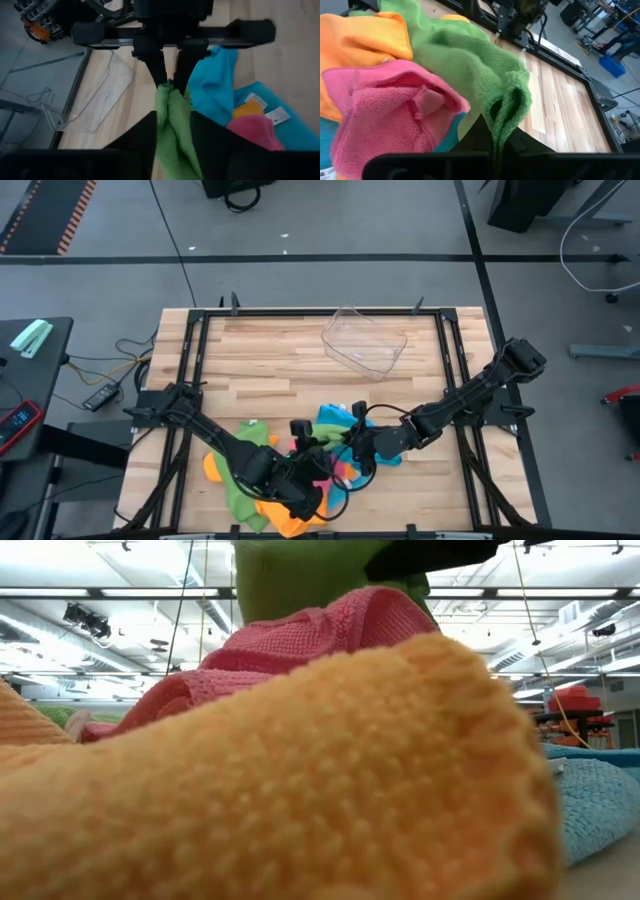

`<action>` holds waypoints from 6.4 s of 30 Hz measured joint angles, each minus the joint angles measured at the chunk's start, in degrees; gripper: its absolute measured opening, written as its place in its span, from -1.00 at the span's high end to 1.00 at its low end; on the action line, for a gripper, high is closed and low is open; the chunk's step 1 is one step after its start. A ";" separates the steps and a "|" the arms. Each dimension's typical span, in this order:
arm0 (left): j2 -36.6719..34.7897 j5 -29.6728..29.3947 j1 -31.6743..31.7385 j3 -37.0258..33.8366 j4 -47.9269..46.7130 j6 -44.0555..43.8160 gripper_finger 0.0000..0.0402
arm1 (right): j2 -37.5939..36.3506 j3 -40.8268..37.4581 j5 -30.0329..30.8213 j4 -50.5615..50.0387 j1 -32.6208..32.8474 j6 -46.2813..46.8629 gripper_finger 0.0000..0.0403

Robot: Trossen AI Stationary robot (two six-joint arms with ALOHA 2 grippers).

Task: Fold microfiber towels
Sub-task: Fold the top green towel

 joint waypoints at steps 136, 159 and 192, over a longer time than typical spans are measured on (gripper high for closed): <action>-9.10 61.41 29.74 0.04 1.23 12.81 0.91 | -19.82 -0.07 -12.08 -25.44 1.38 18.68 0.34; 2.49 61.29 44.66 -0.03 -0.53 34.40 0.91 | -19.96 -4.25 -8.74 -21.71 -5.91 11.32 0.38; 9.43 46.29 40.68 -0.13 7.88 32.98 0.92 | 1.66 -25.59 -12.01 28.65 -21.45 5.79 0.47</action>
